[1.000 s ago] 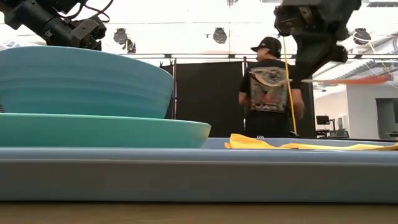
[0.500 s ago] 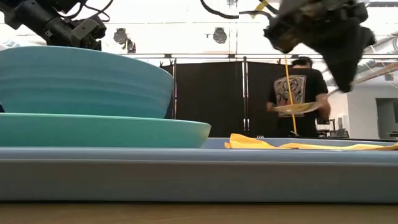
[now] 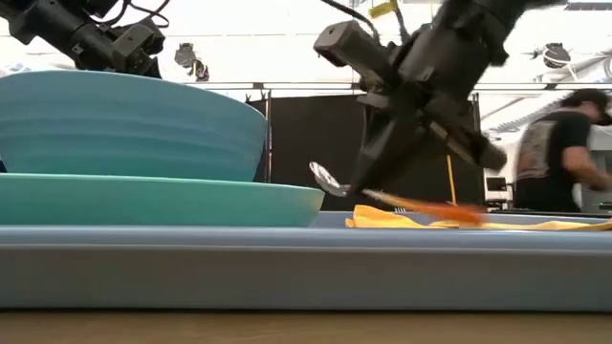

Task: Set up tray
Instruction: Put the orange spoon on the yellow napkin to the left of the yellow knife

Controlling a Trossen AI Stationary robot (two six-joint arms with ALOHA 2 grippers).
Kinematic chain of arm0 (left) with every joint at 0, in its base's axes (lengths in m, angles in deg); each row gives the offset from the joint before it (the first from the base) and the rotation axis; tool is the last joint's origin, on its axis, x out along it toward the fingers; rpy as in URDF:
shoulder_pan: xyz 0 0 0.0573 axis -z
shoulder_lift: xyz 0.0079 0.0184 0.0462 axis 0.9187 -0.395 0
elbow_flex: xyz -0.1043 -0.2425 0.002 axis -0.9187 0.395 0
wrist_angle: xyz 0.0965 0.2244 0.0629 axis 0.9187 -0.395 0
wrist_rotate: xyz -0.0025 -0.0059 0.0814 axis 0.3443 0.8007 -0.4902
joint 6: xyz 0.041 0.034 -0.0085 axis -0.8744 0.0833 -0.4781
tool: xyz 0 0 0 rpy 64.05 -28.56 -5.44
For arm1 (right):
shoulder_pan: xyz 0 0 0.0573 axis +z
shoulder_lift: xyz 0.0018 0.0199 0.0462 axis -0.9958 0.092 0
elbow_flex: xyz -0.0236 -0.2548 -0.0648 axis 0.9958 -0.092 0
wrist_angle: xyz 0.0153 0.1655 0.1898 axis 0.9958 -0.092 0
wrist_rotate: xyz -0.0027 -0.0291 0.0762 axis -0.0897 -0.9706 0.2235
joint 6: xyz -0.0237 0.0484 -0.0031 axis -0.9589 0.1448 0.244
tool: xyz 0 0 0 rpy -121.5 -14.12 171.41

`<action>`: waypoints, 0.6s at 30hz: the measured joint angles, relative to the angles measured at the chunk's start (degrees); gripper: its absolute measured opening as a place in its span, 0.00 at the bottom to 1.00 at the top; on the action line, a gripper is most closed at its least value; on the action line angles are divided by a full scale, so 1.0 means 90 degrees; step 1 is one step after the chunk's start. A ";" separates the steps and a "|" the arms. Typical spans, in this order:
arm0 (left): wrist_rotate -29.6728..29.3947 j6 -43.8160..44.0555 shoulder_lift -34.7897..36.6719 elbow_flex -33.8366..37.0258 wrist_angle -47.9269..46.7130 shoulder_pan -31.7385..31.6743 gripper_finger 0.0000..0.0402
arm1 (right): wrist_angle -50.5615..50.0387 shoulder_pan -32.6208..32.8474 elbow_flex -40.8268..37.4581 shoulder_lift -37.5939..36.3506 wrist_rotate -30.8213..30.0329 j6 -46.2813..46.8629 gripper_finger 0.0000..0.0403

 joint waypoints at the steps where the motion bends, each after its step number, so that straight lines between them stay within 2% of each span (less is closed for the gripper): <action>1: 0.0002 0.0000 -0.0002 0.0000 -0.0029 0.0000 0.22 | 0.0424 0.0064 -0.0202 0.0016 -0.0302 0.0155 0.00; 3: 0.0001 0.0000 0.0000 0.0000 -0.0058 0.0000 0.22 | 0.0927 0.0199 -0.0483 0.0021 -0.0936 0.0402 0.00; 7: -0.0003 0.0000 -0.0001 0.0000 -0.0039 0.0000 0.22 | 0.0884 0.0417 -0.0485 0.0031 -0.1899 0.0371 0.00; 10: -0.0003 0.0000 -0.0002 0.0000 -0.0034 0.0000 0.22 | 0.0767 0.0486 -0.0350 0.0010 -0.2165 0.0371 0.00; 18: -0.0004 0.0033 -0.0002 0.0000 -0.0072 0.0000 0.22 | -0.0193 0.0829 -0.0359 0.0021 -0.2424 0.1462 0.00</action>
